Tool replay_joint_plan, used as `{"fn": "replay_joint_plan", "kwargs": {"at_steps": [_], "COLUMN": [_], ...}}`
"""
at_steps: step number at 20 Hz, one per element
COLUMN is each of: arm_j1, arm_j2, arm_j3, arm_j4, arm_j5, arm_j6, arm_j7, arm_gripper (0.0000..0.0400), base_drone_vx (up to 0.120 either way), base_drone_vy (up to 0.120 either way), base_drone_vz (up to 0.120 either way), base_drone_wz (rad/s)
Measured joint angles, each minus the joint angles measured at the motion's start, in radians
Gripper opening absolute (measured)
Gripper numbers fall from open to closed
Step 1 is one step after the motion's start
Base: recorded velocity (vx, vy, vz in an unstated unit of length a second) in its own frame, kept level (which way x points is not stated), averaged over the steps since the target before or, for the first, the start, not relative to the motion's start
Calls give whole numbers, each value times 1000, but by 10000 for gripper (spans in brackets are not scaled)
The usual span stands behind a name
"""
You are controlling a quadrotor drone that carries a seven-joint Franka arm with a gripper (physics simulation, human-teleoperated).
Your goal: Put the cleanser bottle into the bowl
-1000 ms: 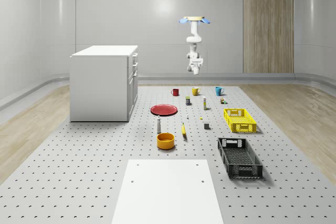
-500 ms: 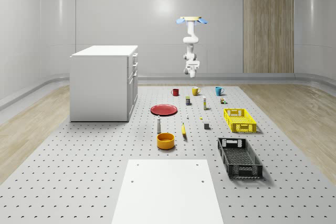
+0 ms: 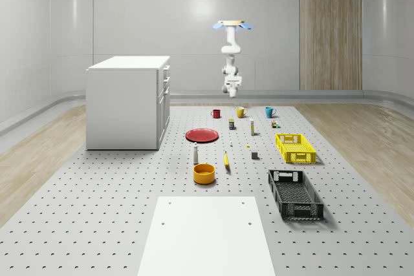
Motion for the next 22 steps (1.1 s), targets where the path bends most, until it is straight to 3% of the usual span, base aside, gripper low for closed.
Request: {"fn": "replay_joint_plan", "kwargs": {"at_steps": [22], "arm_j1": [-5], "arm_j2": [-11], "arm_j3": [12], "arm_j4": [-10], "arm_j5": [-16], "arm_j6": [16], "arm_j7": [1], "arm_gripper": [400], "base_drone_vx": [120], "base_drone_vy": [-120], "base_drone_vz": [0], "base_drone_wz": [0]}}
